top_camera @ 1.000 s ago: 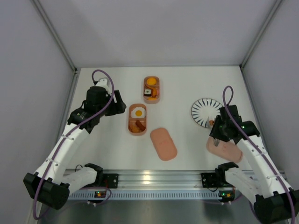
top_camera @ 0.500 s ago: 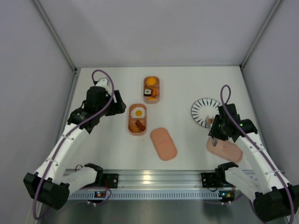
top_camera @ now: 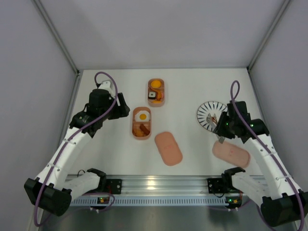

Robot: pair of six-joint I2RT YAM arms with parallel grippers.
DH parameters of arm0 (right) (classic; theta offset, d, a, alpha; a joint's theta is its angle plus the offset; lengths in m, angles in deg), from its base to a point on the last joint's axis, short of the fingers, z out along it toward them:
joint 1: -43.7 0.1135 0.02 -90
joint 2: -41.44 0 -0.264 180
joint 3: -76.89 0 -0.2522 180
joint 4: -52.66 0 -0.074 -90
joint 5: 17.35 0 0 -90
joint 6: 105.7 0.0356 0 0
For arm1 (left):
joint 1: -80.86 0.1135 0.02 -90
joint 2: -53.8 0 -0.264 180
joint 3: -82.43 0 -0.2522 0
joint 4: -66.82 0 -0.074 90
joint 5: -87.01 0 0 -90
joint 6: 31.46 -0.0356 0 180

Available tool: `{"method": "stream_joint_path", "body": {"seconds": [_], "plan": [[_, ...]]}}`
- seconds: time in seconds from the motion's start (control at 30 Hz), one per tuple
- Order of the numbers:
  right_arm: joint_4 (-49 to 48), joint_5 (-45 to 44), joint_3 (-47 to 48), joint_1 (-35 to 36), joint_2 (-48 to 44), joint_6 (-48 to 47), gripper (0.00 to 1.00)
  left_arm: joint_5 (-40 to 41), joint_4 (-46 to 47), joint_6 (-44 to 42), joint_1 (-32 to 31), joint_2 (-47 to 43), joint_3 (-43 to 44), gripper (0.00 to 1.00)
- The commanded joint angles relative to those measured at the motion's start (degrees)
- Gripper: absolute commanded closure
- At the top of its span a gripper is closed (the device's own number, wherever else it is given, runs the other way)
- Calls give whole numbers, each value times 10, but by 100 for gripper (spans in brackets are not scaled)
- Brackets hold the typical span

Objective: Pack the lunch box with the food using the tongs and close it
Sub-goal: Pick up the fake food from the plate, then place the fake food in the packing box.

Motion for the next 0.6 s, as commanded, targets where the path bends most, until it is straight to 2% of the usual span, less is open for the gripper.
{"method": "stream_joint_path", "body": {"seconds": [0.0, 0.3, 0.57], "plan": [[-33, 18, 38, -10, 6, -5, 84, 2, 13, -4, 3, -12, 0, 26], [-50, 58, 70, 0, 27, -3, 85, 1, 15, -5, 3, -7, 1, 26], [-64, 49, 102, 51, 55, 14, 85, 2, 16, -4, 3, -5, 2, 26]]}}
